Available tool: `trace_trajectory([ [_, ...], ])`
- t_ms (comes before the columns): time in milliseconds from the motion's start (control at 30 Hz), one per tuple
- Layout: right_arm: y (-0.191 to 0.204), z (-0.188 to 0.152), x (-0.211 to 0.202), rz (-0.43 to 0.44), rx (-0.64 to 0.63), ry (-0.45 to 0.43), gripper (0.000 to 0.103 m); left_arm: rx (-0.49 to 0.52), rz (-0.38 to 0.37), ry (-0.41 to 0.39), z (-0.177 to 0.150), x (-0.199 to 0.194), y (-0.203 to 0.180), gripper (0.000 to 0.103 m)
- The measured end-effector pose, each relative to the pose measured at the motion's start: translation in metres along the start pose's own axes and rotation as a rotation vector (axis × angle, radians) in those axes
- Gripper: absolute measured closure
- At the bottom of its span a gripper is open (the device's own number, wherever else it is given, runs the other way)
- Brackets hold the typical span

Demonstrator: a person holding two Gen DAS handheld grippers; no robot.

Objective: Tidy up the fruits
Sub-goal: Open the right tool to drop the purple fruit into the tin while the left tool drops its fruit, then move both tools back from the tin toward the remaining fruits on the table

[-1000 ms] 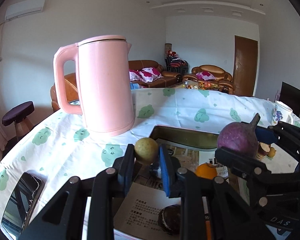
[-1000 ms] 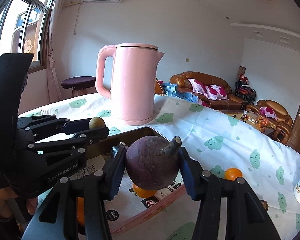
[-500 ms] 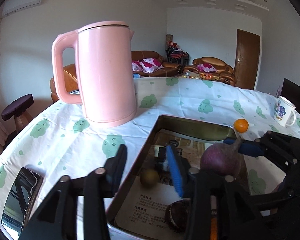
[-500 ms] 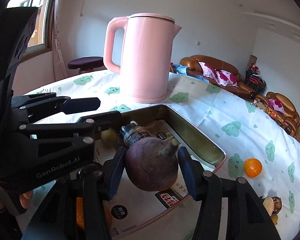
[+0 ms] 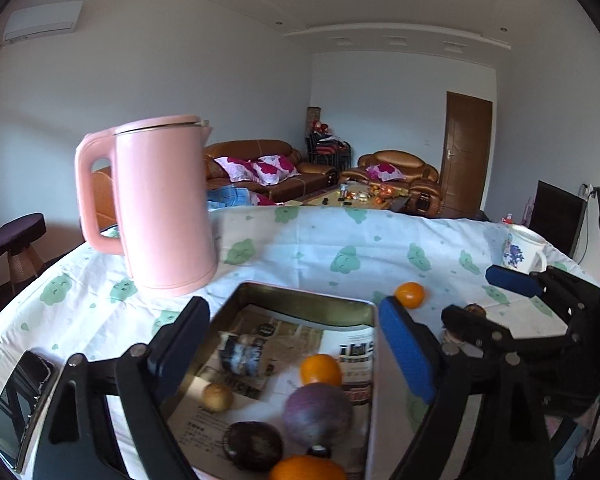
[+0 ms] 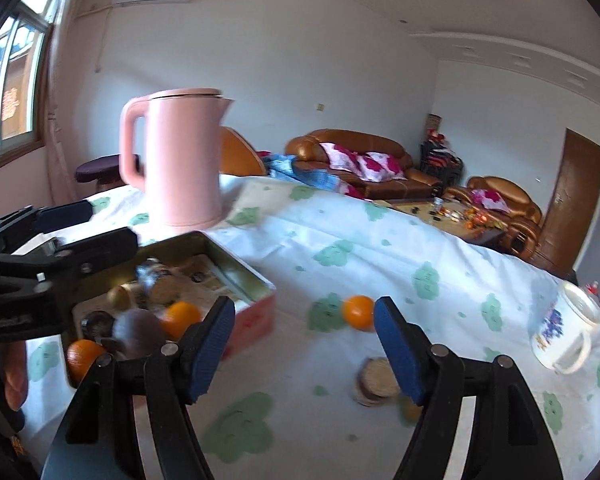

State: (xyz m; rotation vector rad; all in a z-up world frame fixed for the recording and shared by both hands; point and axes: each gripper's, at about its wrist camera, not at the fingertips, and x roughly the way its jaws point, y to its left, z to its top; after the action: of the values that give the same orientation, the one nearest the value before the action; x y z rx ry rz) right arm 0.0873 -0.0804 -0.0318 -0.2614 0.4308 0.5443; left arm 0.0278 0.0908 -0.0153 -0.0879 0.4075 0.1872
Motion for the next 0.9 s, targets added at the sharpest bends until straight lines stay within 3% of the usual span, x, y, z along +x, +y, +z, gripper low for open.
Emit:
trace_trajectory([
  [133, -0.057, -0.016, 0.003, -0.118, 0.118, 0.055, 0.030, 0.063, -0.071, 0.042, 0.000, 0.015, -0.041, 0.011],
  [267, -0.094, -0.032, 0.014, -0.156, 0.204, 0.129, 0.030, 0.117, -0.110, 0.099, -0.002, 0.039, -0.077, 0.011],
  [500, -0.100, -0.044, 0.029, -0.103, 0.207, 0.215, 0.033, 0.150, -0.105, 0.159, -0.004, 0.068, -0.103, 0.011],
  [733, -0.101, -0.051, 0.053, -0.028, 0.224, 0.335, 0.049, 0.137, -0.097, 0.180, -0.004, 0.079, -0.102, 0.011],
  [900, -0.101, -0.055, 0.059, 0.026, 0.231, 0.369, 0.069, 0.137, -0.117, 0.190, -0.005, 0.082, -0.106, 0.011],
])
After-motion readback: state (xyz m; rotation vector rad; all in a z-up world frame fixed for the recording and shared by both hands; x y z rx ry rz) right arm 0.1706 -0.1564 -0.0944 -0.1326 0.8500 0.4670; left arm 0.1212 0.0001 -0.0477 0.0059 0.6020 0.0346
